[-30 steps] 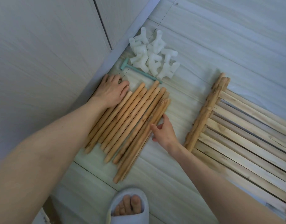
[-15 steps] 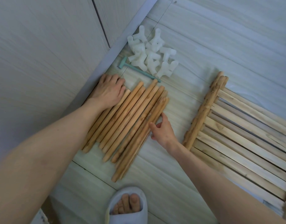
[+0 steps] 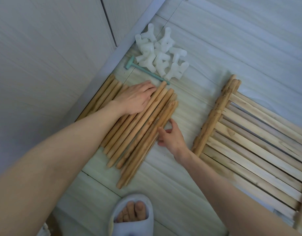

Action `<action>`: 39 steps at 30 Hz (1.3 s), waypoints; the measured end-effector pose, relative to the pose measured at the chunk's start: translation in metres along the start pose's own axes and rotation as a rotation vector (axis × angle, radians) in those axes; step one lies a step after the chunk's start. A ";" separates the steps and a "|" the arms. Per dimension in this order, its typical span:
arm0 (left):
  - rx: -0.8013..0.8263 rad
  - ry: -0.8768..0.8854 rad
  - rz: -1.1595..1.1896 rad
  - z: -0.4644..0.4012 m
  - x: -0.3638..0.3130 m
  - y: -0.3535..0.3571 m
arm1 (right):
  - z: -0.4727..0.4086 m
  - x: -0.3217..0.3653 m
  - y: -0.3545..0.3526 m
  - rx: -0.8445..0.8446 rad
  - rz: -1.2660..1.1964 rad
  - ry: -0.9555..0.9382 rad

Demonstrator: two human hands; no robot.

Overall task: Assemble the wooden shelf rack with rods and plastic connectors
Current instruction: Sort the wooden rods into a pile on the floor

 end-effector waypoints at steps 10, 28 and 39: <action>-0.090 -0.103 0.041 0.044 -0.011 0.004 | -0.001 -0.005 0.000 -0.146 -0.060 0.103; -0.034 -0.108 -0.128 0.094 -0.075 0.054 | -0.014 -0.001 -0.023 -0.238 -0.147 0.039; -0.010 -0.271 -0.073 0.015 -0.011 0.015 | -0.006 -0.002 -0.014 -0.093 -0.033 0.055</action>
Point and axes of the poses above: each hand's wrist, its own z-axis away from the middle knuckle, its own y-axis out of the palm, x = y × z, the point moved 6 cm from there along -z, towards the middle knuckle, and after that the axes turned 2 degrees about -y, right-handed, at the moved point
